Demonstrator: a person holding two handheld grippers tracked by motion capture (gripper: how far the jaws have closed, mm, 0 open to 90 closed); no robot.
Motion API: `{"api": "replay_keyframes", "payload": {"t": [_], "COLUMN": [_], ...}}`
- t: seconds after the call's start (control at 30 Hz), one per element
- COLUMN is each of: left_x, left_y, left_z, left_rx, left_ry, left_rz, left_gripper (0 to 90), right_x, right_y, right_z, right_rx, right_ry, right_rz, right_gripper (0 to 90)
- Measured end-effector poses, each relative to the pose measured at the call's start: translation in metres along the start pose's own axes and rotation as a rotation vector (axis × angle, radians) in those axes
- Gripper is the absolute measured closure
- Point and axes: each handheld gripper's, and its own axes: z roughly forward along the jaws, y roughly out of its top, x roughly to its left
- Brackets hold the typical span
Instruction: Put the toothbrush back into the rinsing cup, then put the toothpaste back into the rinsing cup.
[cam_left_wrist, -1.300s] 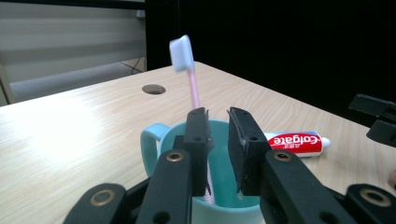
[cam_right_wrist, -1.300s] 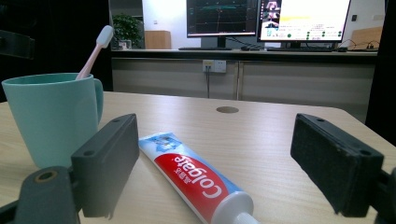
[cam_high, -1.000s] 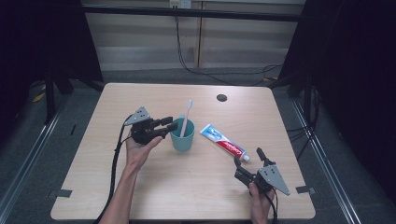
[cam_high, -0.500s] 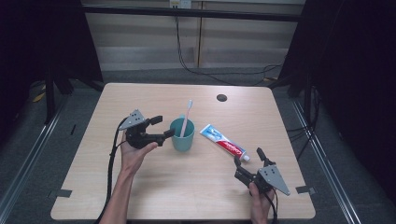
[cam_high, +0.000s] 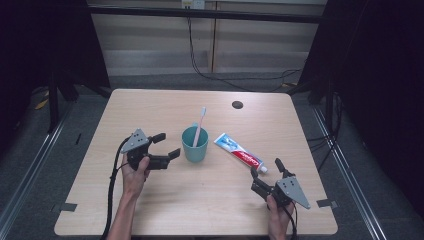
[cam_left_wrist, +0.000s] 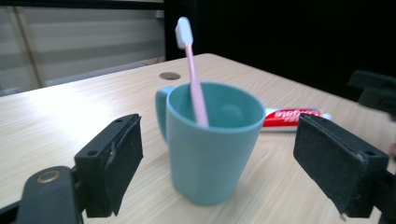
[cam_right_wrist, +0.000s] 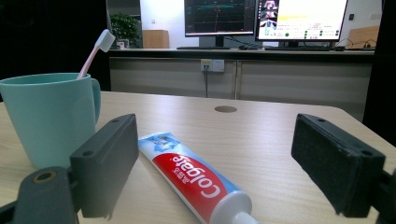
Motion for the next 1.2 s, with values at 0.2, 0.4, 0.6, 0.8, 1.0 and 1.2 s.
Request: {"api": "replay_keyframes", "payload": {"t": [0.2, 0.4, 0.6, 0.8, 1.0, 1.2], "left_x": [-0.003, -0.006, -0.018, -0.029, -0.036, -0.036], "left_y": [-0.017, -0.038, -0.053, -0.070, -0.074, -0.075], "left_z": [-0.007, -0.017, -0.031, -0.054, -0.062, -0.063], "left_rx": [-0.004, -0.015, -0.028, -0.079, -0.166, -0.190], "left_ry": [0.018, 0.032, 0.075, 0.132, 0.186, 0.206], "left_rz": [-0.012, -0.045, -0.060, -0.052, 0.012, -0.009], "left_gripper": [15.7, 15.7, 15.6, 15.7, 15.7, 15.7], "right_x": [0.000, 0.000, 0.000, 0.000, 0.000, 0.002], "right_y": [0.000, 0.000, 0.000, 0.000, 0.000, 0.003], "right_z": [0.000, 0.000, 0.000, 0.000, 0.001, 0.006], "right_rx": [0.000, -0.002, -0.002, 0.001, 0.004, 0.088], "right_ry": [-0.002, -0.006, -0.004, -0.005, -0.007, -0.014], "right_rz": [0.000, 0.002, 0.000, 0.000, -0.004, -0.009], "right_gripper": [14.4, 14.4, 14.7, 14.6, 14.5, 15.7]}}
